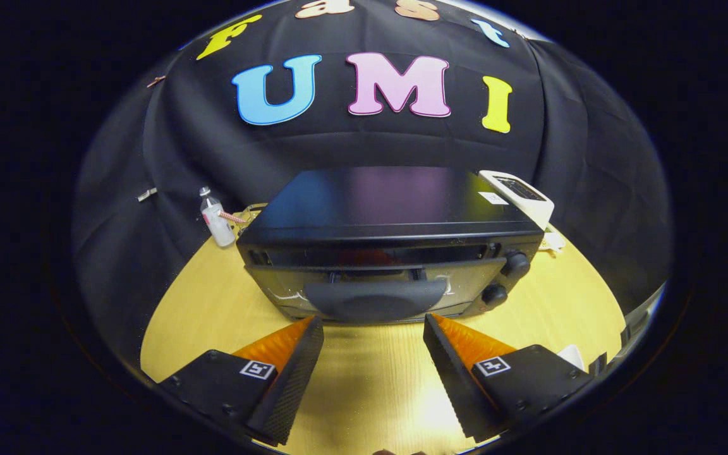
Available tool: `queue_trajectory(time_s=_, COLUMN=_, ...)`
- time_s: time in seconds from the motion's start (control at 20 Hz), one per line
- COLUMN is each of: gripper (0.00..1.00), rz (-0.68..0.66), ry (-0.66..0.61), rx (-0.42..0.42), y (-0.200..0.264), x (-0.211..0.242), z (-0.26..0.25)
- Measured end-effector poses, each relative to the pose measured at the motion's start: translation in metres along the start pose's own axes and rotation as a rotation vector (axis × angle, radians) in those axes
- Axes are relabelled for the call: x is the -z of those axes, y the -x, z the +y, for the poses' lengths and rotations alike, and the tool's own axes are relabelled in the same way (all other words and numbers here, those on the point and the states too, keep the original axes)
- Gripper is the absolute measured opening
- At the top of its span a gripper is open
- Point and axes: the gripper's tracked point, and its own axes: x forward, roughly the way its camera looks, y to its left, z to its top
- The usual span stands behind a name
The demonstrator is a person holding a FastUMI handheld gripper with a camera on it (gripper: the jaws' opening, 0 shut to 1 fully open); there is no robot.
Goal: Open the toaster oven, put the food inside, and close the toaster oven door.
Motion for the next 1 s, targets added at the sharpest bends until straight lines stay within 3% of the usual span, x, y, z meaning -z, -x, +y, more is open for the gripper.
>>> queue_trajectory(time_s=0.25, gripper=0.98, rz=-0.072, ry=-0.016, rx=-0.015, y=0.008, x=-0.029, z=-0.002)
queue_trajectory(time_s=0.6, gripper=0.98, rz=-0.157, ry=0.028, rx=-0.025, y=0.072, x=-0.056, z=-0.011)
queue_trajectory(time_s=0.85, gripper=0.98, rz=-0.304, ry=0.096, rx=-0.003, y=0.128, x=-0.116, z=-0.029)
queue_trajectory(time_s=1.0, gripper=0.98, rz=-0.405, ry=0.076, rx=-0.014, y=0.16, x=-0.152, z=-0.035)
